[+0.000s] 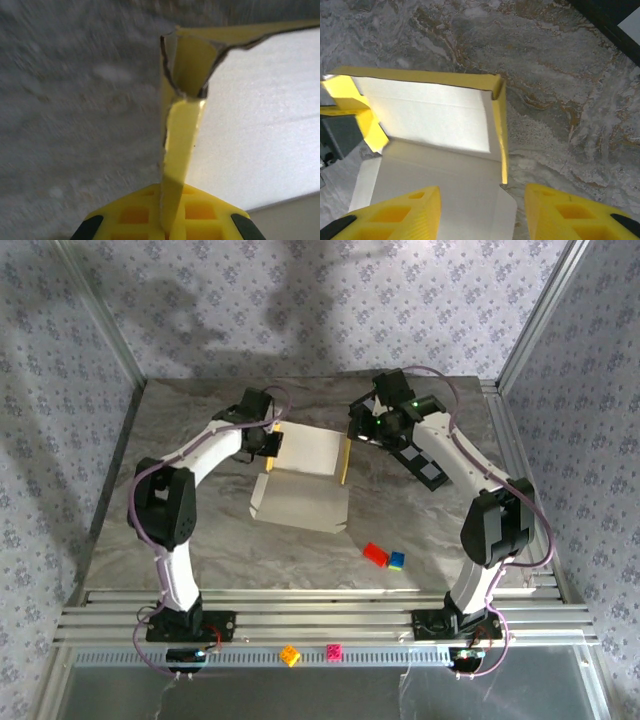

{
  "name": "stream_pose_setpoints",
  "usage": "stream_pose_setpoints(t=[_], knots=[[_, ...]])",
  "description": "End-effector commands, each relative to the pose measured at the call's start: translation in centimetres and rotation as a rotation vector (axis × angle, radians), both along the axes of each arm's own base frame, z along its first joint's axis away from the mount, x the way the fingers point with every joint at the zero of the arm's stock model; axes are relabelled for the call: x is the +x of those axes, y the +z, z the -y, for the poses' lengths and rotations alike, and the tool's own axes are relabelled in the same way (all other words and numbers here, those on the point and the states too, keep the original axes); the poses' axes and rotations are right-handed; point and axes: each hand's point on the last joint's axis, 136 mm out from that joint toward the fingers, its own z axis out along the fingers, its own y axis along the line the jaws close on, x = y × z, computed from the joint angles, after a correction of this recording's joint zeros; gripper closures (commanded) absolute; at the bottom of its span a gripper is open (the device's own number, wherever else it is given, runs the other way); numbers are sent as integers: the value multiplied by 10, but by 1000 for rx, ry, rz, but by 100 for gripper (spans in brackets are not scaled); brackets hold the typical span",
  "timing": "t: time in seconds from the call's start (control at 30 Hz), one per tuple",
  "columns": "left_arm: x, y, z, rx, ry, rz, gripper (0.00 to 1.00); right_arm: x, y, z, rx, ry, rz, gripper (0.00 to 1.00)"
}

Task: Fold the paper box

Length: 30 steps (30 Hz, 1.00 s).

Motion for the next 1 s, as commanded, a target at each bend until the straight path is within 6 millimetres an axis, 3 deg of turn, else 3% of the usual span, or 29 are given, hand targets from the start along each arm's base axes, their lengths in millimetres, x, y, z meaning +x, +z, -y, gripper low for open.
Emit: stream_pose_setpoints(t=[0.0, 0.2, 0.4, 0.53, 0.63, 0.7, 0.73, 0.93, 0.97], knots=[[-58, -18, -11, 16, 58, -353, 100, -7, 7, 4, 19, 30, -32, 51], [-68, -20, -19, 90, 93, -470, 100, -11, 3, -3, 37, 57, -68, 51], [-80, -42, -21, 206, 41, -585, 100, -21, -6, -8, 60, 68, -103, 51], [-75, -55, -25, 294, 19, -589, 100, -25, -11, -9, 61, 82, -117, 50], [-62, -57, -25, 325, 27, -537, 84, -25, -13, -11, 62, 105, -116, 49], [-55, -52, -22, 323, 39, -503, 72, -24, -16, -12, 51, 135, -105, 49], [-45, -41, -16, 301, 44, -459, 59, -24, -18, -12, 44, 156, -97, 49], [-16, 27, 5, 170, 86, -302, 48, -19, -22, -20, -30, 287, -19, 49], [-13, 40, 9, 139, 94, -276, 41, -18, -23, -23, -51, 316, -1, 48]])
